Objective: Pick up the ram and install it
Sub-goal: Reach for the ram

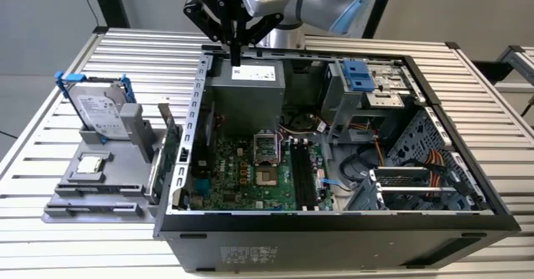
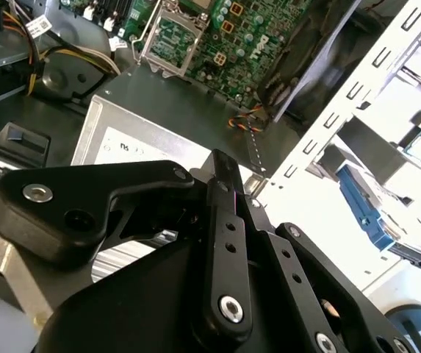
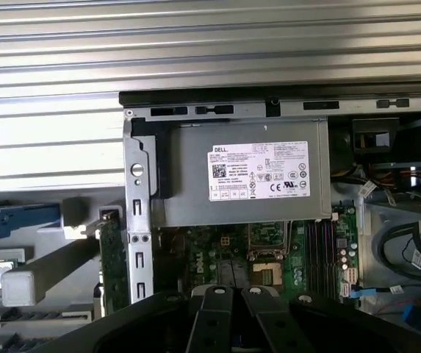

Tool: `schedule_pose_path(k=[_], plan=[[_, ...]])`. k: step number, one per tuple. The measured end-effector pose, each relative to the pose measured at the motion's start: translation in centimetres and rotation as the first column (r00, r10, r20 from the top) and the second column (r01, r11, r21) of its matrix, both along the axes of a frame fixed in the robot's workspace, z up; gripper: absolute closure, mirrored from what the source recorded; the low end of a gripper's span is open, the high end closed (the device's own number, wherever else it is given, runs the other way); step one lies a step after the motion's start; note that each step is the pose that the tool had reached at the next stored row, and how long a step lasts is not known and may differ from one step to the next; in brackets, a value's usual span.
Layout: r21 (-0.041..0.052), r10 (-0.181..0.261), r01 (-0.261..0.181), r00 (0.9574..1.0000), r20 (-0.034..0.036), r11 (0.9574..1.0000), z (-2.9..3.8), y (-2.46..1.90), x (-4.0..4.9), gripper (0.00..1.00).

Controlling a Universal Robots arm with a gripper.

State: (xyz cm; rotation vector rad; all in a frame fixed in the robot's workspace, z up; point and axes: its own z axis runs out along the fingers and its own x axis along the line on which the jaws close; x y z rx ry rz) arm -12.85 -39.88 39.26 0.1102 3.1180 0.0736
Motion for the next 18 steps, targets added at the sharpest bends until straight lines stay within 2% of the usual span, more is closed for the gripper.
schedule_pose_path(k=[10,18], plan=[[0.0000,0.000,0.000,1.0000,0.0000,1.0000,0.00,0.00,-0.10,1.00],[0.0001,0.000,0.000,1.0000,0.0001,1.0000,0.00,0.00,-0.70,1.00]])
